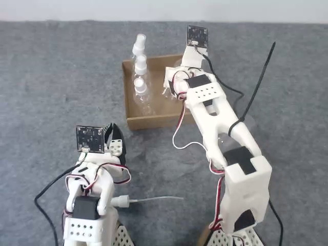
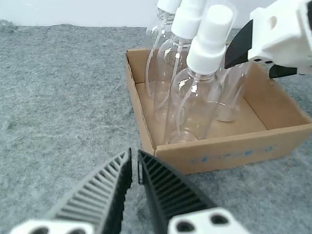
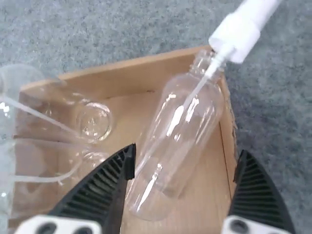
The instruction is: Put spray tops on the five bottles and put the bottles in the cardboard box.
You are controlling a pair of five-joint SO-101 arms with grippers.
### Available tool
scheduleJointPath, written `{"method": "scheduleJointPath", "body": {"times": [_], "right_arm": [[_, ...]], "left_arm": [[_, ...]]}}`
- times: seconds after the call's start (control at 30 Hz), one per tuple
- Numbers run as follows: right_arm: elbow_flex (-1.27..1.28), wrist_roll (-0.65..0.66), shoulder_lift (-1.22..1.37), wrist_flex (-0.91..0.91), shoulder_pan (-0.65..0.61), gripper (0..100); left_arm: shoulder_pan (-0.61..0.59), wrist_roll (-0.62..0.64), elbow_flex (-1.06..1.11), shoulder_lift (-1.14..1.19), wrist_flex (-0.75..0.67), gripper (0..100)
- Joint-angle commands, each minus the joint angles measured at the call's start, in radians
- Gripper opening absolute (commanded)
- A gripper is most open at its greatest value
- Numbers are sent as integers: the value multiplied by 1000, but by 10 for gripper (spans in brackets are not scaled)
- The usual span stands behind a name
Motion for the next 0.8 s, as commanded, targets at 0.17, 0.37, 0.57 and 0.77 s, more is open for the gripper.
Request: {"method": "scheduleJointPath", "body": {"times": [0.17, 0.37, 0.57, 0.77], "right_arm": [[-41, -12, -143, 58, -33, 267], [-43, -14, -107, -1, -35, 267], [-48, -12, -4, -117, -21, 267], [-58, -12, 38, -143, -19, 267]], "left_arm": [[-5, 2, -13, -14, 12, 15], [-5, 2, -13, -14, 12, 15], [-5, 2, -13, -14, 12, 15], [-5, 2, -13, -14, 12, 15]]}}
